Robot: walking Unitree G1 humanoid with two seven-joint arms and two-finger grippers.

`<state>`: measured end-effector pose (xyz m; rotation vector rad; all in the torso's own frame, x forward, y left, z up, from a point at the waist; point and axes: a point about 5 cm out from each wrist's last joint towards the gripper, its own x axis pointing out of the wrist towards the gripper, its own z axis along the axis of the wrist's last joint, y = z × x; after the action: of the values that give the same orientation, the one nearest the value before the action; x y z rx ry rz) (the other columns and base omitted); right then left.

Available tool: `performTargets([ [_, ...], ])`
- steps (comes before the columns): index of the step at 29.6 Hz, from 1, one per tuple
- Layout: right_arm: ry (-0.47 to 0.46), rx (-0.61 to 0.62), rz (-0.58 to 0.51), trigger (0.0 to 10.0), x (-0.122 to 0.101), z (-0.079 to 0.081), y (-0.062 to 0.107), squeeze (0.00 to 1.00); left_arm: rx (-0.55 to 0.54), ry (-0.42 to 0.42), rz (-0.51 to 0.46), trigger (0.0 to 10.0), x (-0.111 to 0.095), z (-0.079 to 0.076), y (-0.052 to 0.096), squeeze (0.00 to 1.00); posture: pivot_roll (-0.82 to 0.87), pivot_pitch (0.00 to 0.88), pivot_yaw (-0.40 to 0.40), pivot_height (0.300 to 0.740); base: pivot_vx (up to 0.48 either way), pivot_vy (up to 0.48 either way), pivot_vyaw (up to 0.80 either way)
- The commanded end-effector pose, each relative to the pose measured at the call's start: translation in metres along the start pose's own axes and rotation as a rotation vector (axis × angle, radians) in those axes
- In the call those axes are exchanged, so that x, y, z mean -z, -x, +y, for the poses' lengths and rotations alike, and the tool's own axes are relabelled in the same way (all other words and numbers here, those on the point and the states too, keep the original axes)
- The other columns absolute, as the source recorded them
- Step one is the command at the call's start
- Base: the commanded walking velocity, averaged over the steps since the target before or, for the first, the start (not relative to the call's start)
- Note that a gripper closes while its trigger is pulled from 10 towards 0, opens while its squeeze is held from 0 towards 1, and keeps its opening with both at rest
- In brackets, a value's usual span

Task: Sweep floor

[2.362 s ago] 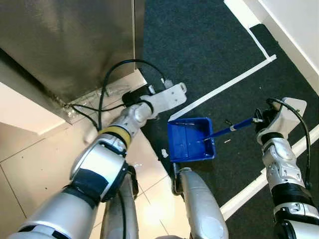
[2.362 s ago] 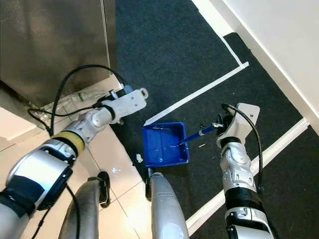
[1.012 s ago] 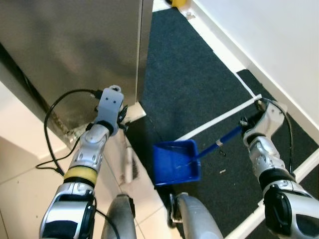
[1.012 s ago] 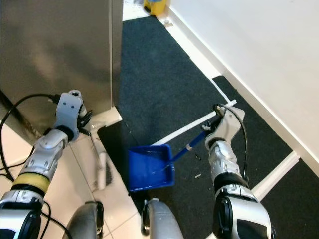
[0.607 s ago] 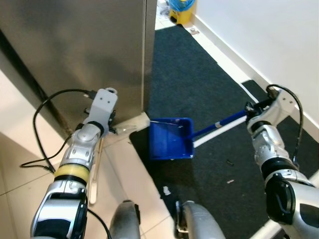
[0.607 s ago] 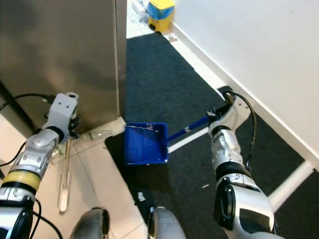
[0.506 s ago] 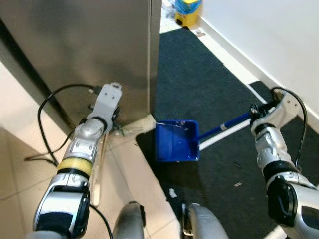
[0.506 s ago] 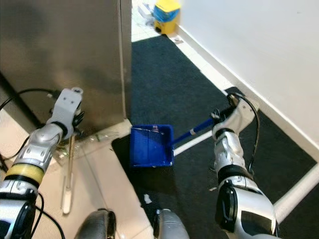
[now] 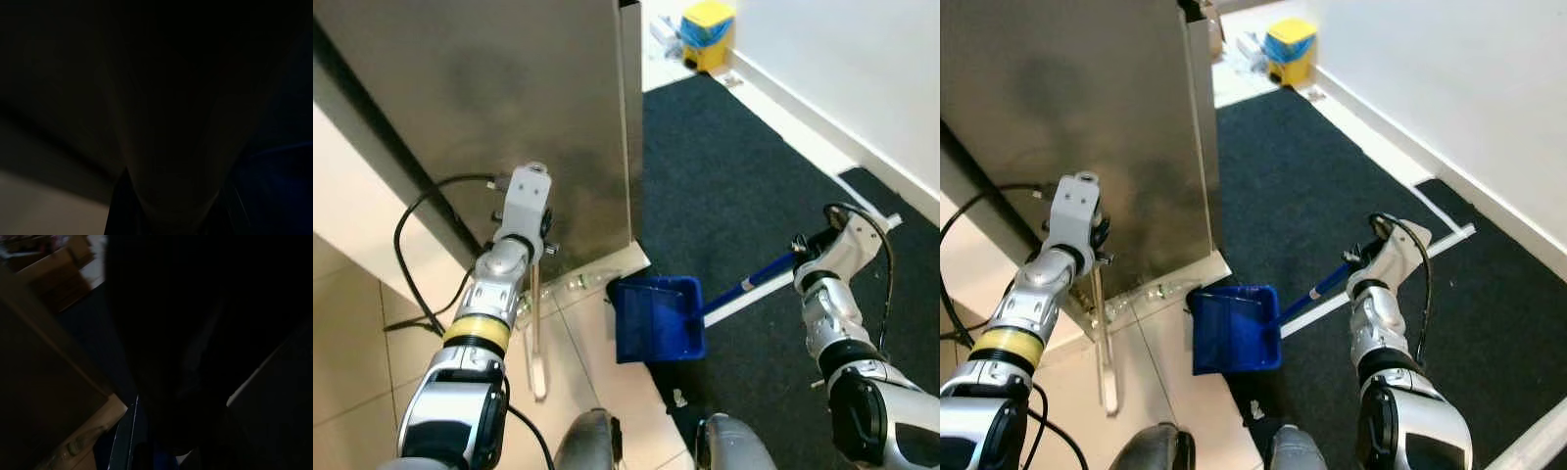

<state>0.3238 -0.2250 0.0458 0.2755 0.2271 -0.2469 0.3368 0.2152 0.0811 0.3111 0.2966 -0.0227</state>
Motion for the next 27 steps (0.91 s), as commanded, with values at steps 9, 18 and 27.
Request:
performTargets([
  [9, 0.030, -0.058, -0.044, 10.0, -0.016, 0.017, -0.008, 0.00, -0.046, -0.010, -0.012, 10.0, -0.001, 0.006, 0.001, 0.00, 0.19, 0.000, 0.001, 0.740, 0.000, -0.480, 0.80],
  [18, -0.018, -0.004, -0.054, 10.0, -0.016, 0.002, -0.006, 0.00, -0.066, -0.002, 0.012, 10.0, 0.000, 0.002, -0.001, 0.00, 0.17, 0.000, -0.007, 0.740, 0.000, -0.213, 0.36],
  [27, 0.000, -0.007, -0.054, 10.0, -0.020, -0.002, -0.007, 0.00, -0.064, -0.012, 0.010, 10.0, 0.000, 0.002, -0.001, 0.00, 0.16, 0.000, -0.020, 0.740, 0.000, 0.000, 0.00],
])
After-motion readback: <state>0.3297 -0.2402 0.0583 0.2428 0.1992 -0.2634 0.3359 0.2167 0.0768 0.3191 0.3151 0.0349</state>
